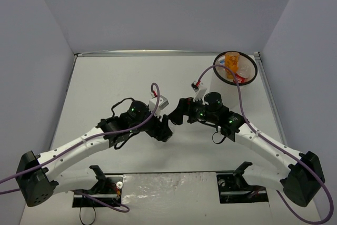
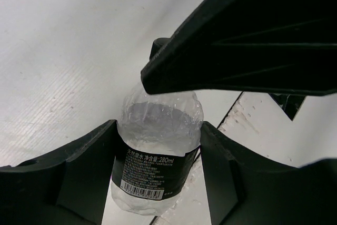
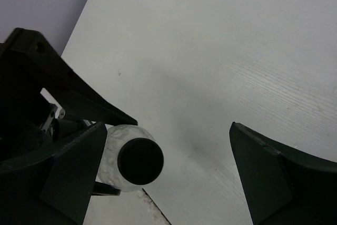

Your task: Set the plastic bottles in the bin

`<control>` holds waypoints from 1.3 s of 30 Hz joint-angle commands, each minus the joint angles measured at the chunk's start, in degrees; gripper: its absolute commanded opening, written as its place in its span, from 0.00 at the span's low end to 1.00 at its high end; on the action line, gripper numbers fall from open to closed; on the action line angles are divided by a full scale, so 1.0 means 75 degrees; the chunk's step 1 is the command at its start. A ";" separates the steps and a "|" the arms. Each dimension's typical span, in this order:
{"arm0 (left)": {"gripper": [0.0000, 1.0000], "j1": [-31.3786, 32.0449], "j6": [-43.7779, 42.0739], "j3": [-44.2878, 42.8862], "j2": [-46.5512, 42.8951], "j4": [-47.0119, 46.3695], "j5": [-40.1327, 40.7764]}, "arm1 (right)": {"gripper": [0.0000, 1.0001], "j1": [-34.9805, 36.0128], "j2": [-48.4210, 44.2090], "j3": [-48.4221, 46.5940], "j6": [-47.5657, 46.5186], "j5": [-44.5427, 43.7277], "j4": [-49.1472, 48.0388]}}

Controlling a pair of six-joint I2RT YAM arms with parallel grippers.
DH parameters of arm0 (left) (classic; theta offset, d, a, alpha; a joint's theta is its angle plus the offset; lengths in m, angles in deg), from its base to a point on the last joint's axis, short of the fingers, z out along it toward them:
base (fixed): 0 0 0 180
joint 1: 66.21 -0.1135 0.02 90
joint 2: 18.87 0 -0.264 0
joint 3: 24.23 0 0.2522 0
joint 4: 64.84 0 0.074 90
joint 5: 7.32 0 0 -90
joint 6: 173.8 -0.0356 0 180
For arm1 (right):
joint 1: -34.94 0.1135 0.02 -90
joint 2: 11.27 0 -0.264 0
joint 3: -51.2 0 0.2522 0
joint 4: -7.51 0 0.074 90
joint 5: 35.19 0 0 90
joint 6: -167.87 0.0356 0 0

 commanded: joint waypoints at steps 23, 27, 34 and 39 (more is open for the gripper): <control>0.59 0.0136 0.0145 -0.0229 -0.0721 -0.0578 0.1542 | 0.03 0.1040 0.0642 -0.0623 0.0816 -0.1777 -0.1378; 0.97 0.0136 0.0206 -0.0218 -0.0710 -0.0483 0.1666 | 0.00 0.1017 0.0378 -0.0746 0.0567 -0.2858 -0.1060; 0.97 0.0136 0.0337 -0.0207 -0.1006 -0.0075 0.2001 | 0.00 0.0107 -0.0072 -0.1847 -0.0512 -0.4787 -0.0059; 0.97 0.0117 0.0516 -0.0148 -0.1553 0.0410 0.2727 | 0.00 -0.1315 -0.0087 -0.3329 -0.1541 -0.5030 0.0238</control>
